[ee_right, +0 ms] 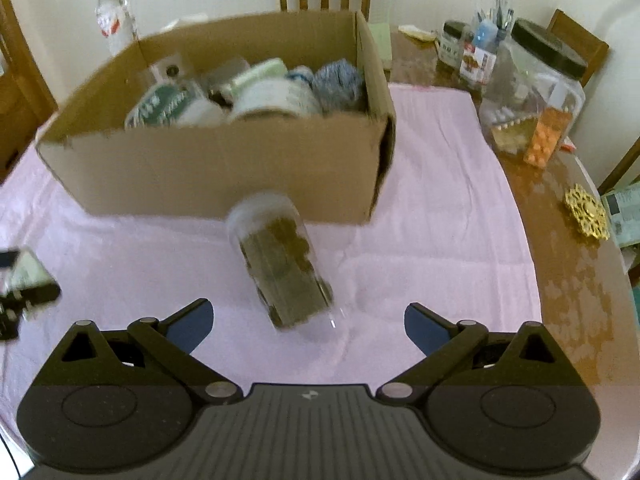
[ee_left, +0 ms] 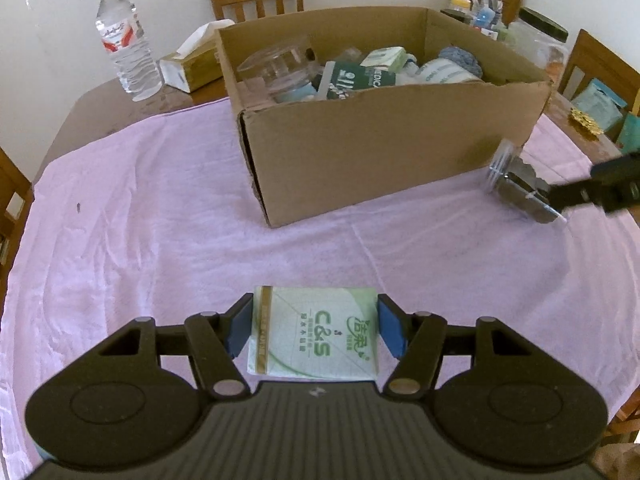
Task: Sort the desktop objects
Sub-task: 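Tip over and grasp the clear jar of dark cookies sideways with right tool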
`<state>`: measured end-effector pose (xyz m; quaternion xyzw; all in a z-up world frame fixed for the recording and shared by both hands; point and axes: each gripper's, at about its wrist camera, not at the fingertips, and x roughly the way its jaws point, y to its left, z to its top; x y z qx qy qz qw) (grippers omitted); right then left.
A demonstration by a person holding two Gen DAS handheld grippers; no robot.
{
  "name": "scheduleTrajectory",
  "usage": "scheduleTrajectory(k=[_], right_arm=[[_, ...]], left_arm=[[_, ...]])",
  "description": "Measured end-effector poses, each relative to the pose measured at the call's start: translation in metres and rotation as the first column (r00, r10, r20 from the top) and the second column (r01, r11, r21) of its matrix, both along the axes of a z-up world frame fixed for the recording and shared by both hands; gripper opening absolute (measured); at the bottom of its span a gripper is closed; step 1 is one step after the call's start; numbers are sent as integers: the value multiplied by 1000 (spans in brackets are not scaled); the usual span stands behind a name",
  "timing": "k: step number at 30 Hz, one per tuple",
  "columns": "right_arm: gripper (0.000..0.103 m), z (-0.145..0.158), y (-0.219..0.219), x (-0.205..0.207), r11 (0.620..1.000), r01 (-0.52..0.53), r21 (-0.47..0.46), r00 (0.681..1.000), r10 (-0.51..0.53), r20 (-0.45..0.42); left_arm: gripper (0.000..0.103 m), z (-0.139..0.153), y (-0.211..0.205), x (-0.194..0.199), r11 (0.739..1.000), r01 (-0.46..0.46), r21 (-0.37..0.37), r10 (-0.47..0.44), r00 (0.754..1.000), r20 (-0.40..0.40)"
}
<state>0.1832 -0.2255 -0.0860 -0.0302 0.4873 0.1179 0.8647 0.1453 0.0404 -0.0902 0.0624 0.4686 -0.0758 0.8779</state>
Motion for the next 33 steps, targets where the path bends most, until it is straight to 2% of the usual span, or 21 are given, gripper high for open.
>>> scheduleTrajectory(k=[6, 17, 33], right_arm=[[103, 3, 20, 28, 999, 31, 29, 999, -31, 24], [103, -19, 40, 58, 985, 165, -43, 986, -163, 36], [103, -26, 13, 18, 967, 236, -94, 970, -240, -39]], left_arm=[[63, 2, 5, 4, 1000, 7, -10, -7, 1000, 0], [64, -2, 12, 10, 1000, 16, -16, -17, 1000, -21], [64, -2, 5, 13, 998, 54, -34, -54, 998, -19]])
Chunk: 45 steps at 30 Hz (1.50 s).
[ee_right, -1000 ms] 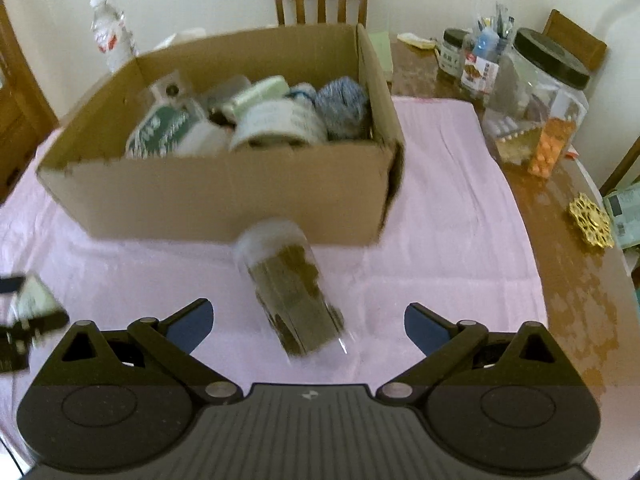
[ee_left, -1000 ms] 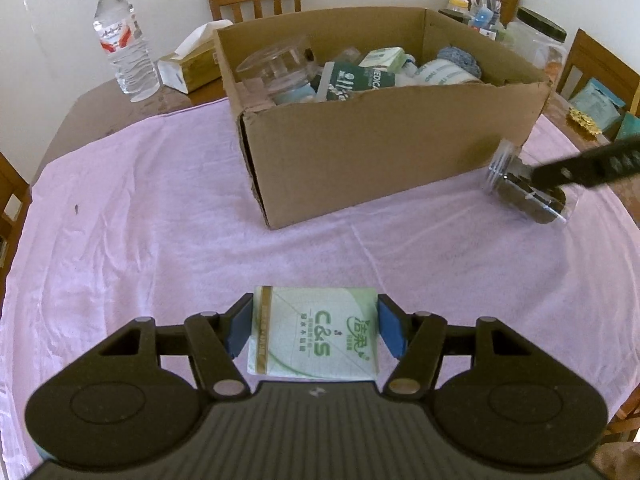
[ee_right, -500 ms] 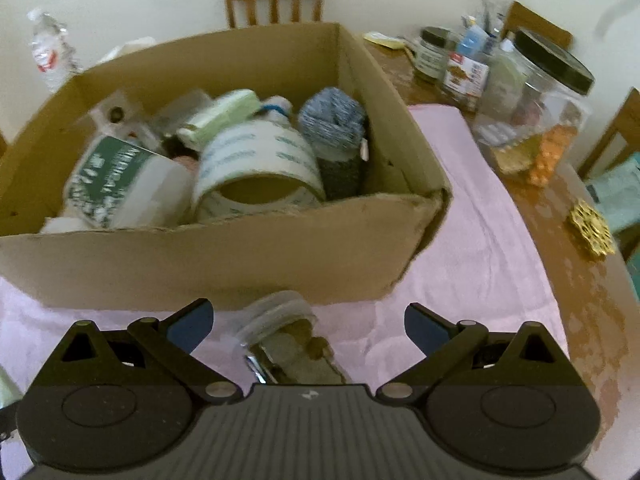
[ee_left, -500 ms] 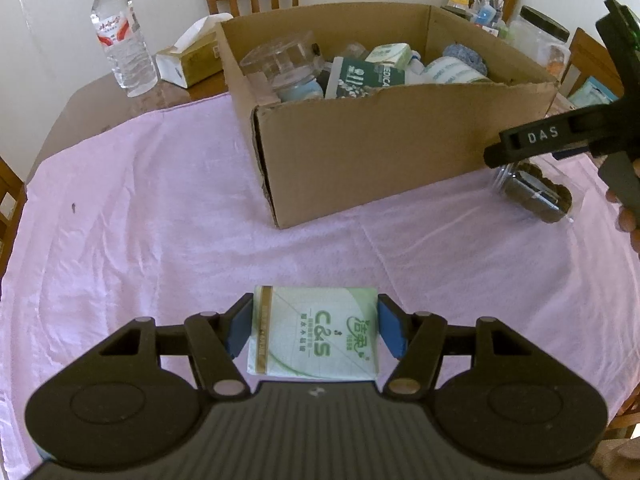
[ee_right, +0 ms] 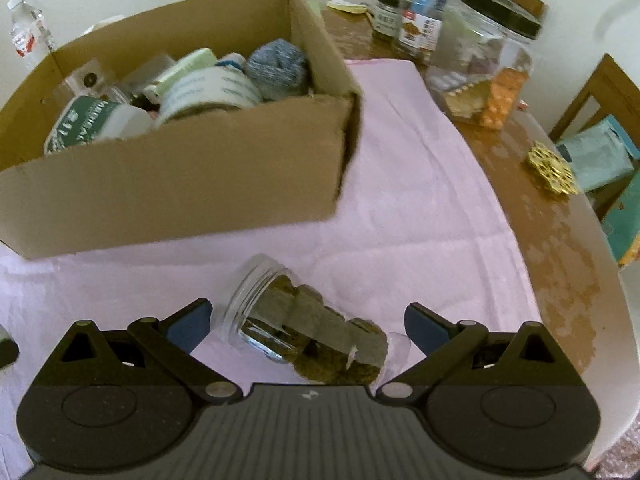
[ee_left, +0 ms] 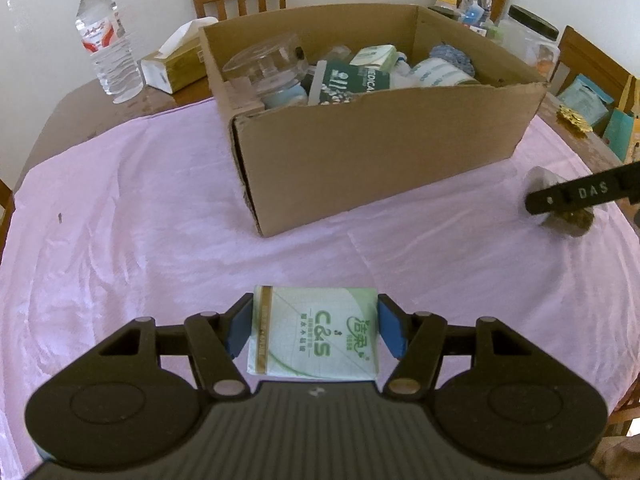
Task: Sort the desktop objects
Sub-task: 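Tip over and grasp the clear jar of dark cookies sideways with right tool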
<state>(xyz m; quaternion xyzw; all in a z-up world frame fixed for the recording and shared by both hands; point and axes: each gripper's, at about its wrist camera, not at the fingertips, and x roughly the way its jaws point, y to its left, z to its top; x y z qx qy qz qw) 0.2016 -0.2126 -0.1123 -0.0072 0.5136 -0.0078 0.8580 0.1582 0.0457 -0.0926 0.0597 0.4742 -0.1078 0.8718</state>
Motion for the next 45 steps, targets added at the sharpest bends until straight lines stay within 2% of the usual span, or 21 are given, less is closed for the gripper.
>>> scheduleTrajectory(k=[10, 17, 19, 24, 27, 29, 34, 38, 41, 45], right_arm=[[103, 6, -27, -21, 998, 44, 43, 999, -44, -5], [103, 5, -37, -17, 994, 86, 74, 996, -85, -21], [103, 8, -34, -15, 997, 52, 50, 999, -52, -5], [103, 24, -31, -11, 994, -112, 13, 994, 112, 19], [103, 32, -38, -12, 986, -163, 44, 987, 163, 1], [103, 34, -46, -14, 990, -134, 47, 991, 135, -15], [103, 24, -66, -24, 987, -35, 159, 997, 45, -61], [103, 12, -73, -28, 960, 60, 273, 994, -34, -99], [103, 7, -68, -24, 958, 95, 272, 993, -70, -100], [103, 0, -56, -13, 975, 97, 202, 993, -81, -86]], left_arm=[[64, -1, -6, 2, 1000, 24, -5, -24, 1000, -4], [64, -3, -11, 6, 999, 40, -22, -41, 999, -12], [64, -3, -12, 7, 999, 46, -26, -47, 999, -14], [64, -3, -14, 7, 998, 60, -28, -60, 998, -12], [64, -3, -15, 7, 998, 64, -28, -64, 998, -11], [64, -3, -16, 8, 997, 67, -32, -67, 998, -10], [64, -2, -20, 9, 997, 76, -33, -77, 997, -11], [64, -2, -22, 10, 996, 84, -31, -84, 996, -14], [64, -1, -23, 10, 996, 88, -33, -89, 996, -17], [64, 1, -23, 10, 996, 84, -37, -85, 996, -18]])
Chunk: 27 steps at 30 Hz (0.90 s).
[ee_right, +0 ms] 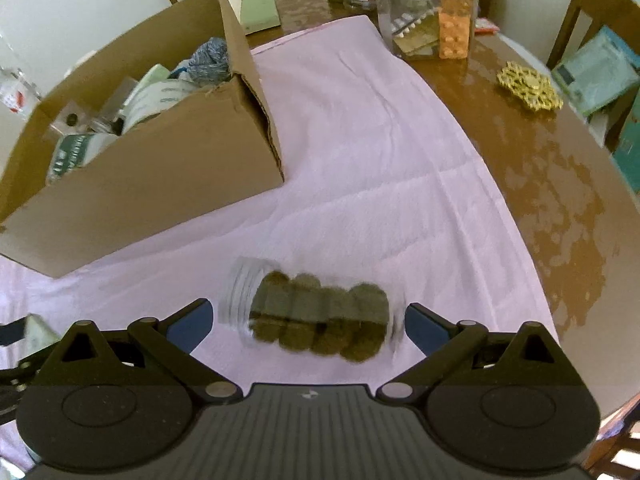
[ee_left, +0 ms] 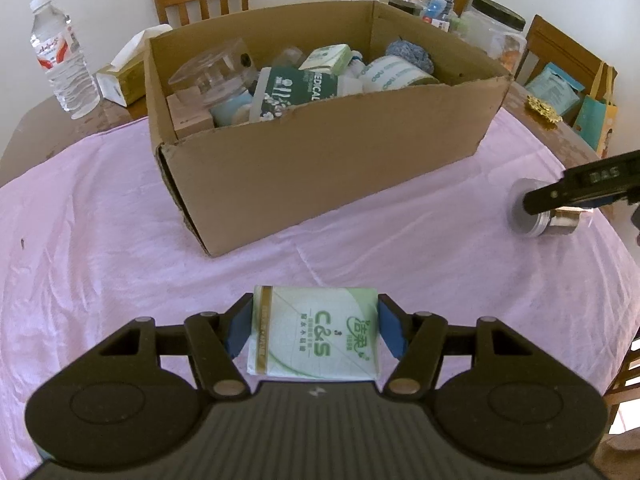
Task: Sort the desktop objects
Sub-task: 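Tip over and grasp the clear jar of dark cookies sideways with right tool, then carry tissue pack and cookie jar over the box and open both tools to drop them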
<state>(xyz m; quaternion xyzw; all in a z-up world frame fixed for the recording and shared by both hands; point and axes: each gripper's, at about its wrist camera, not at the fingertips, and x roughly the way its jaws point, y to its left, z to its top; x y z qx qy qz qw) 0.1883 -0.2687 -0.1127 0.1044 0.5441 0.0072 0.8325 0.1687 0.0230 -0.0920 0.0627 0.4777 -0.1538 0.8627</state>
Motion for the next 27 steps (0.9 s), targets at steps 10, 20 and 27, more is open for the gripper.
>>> scheduleTrajectory(k=[10, 20, 27], right_arm=[[98, -9, 18, 6, 989, -76, -128, 997, 74, -19], [95, 15, 23, -2, 976, -207, -68, 978, 207, 4], [95, 51, 30, -5, 948, -314, -49, 946, 317, 73]], left_arm=[[64, 5, 0, -2, 1000, -11, -7, 11, 1000, 4], [64, 23, -3, -6, 1000, -15, -22, 15, 1000, 27], [64, 48, -9, -7, 999, -3, -39, 6, 998, 63]])
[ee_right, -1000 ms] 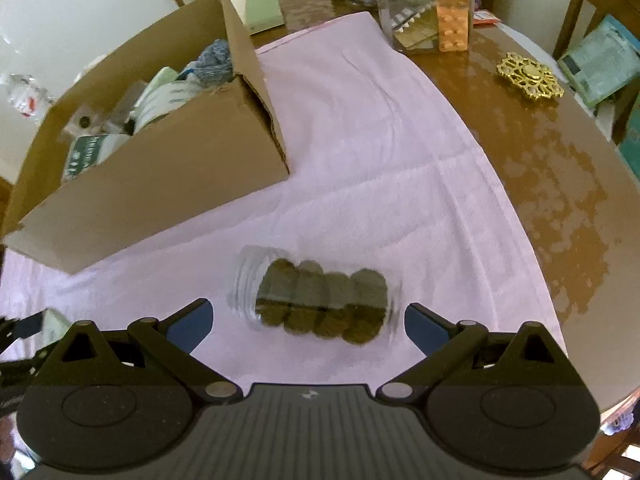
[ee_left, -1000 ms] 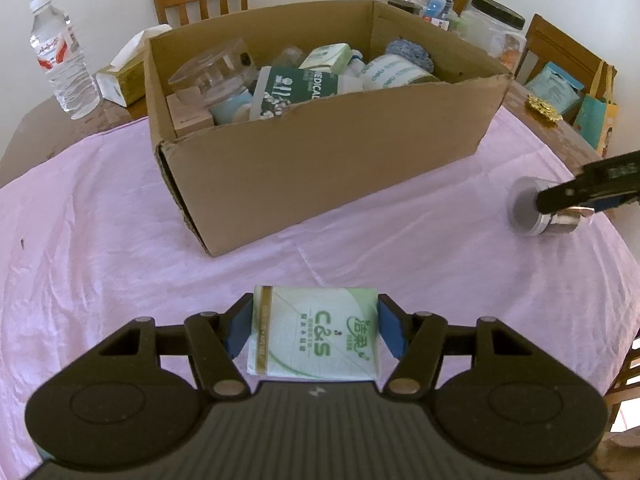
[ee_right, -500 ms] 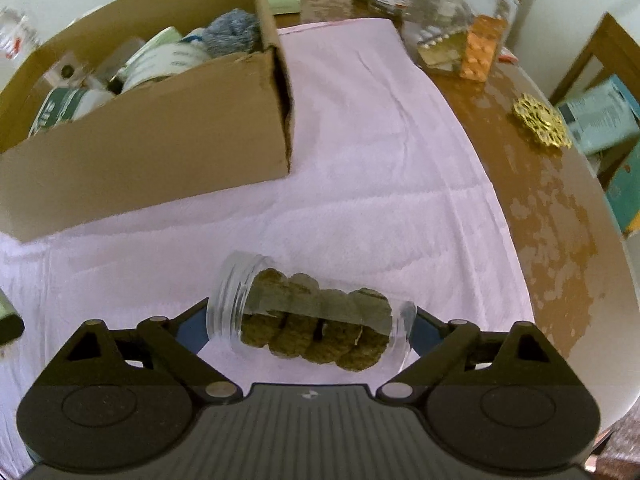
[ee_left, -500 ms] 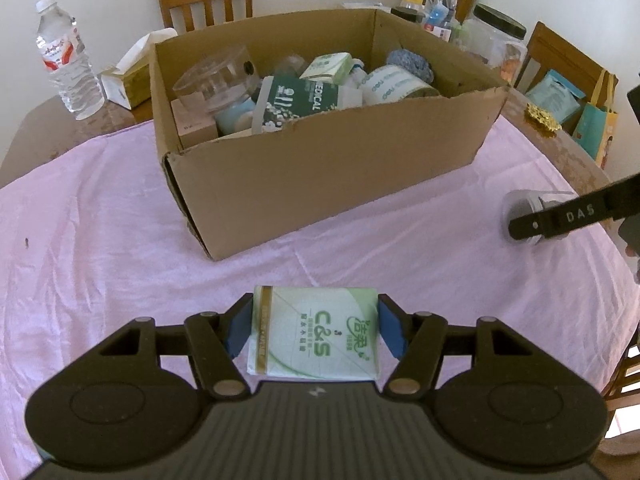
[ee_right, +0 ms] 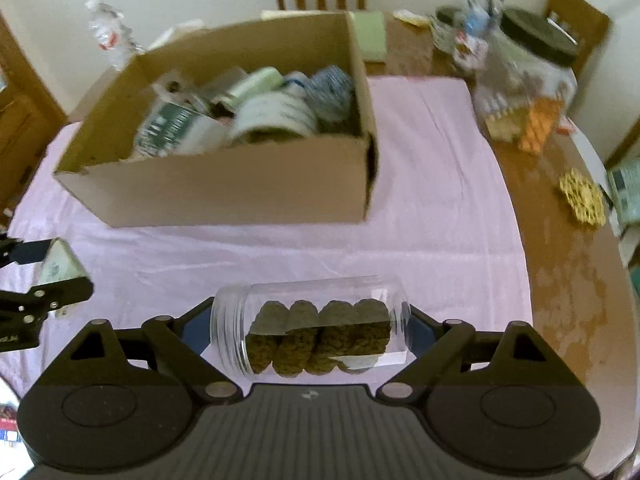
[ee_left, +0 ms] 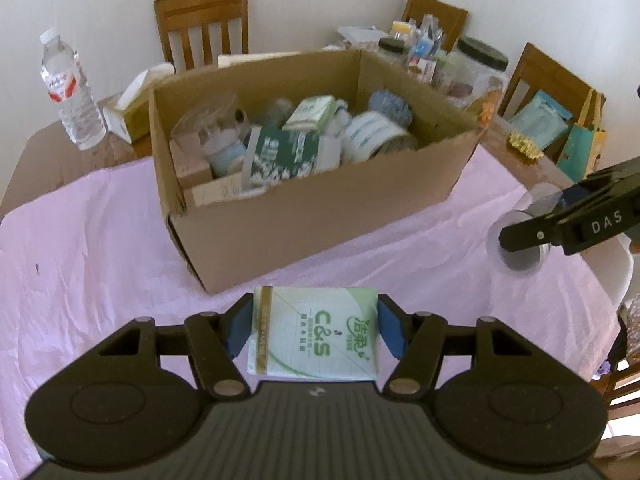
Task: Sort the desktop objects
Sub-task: 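Carry tissue pack and cookie jar over the box and open both tools to drop them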
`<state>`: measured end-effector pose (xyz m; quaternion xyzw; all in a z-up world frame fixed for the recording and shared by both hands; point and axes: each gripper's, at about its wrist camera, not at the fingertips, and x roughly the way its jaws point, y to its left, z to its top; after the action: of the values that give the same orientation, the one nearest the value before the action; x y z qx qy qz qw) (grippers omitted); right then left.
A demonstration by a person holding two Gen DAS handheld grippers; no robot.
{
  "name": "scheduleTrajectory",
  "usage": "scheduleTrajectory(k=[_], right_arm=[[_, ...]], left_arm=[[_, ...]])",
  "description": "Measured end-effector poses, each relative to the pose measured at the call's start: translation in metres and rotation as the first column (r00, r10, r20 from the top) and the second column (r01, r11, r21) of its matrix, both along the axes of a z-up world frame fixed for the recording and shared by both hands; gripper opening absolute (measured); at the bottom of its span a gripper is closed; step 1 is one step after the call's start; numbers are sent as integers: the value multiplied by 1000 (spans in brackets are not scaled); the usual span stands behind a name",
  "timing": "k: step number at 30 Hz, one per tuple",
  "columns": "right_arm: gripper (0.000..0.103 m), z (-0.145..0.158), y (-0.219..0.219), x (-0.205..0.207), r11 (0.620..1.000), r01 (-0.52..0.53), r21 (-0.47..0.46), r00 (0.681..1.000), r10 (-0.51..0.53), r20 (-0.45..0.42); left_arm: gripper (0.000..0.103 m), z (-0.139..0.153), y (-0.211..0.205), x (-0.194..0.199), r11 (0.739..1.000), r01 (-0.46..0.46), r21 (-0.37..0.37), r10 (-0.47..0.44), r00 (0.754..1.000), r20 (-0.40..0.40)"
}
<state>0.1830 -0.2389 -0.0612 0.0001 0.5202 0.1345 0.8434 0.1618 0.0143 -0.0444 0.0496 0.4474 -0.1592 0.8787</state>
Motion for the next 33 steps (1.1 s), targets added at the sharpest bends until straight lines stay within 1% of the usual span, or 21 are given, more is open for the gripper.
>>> scheduleTrajectory(k=[8, 13, 19, 25, 33], right_arm=[[95, 34, 2, 11, 994, -105, 33, 994, 105, 27], [95, 52, 7, 20, 985, -169, 31, 984, 167, 58], [95, 70, 20, 40, 972, -232, 32, 968, 228, 103], [95, 81, 34, 72, 959, -283, 27, 951, 277, 137], [95, 84, 45, 133, 946, -324, 15, 937, 319, 141]], left_arm=[[64, 29, -2, 7, 1000, 15, -10, -15, 1000, 19], [64, 44, -3, 19, 1000, 19, -4, -19, 999, 32], [64, 55, -6, 45, 1000, 5, 15, -6, 998, 57], [64, 62, -8, 78, 1000, -8, 12, 8, 997, 73], [64, 59, -17, 128, 999, -12, 31, 9, 998, 69]])
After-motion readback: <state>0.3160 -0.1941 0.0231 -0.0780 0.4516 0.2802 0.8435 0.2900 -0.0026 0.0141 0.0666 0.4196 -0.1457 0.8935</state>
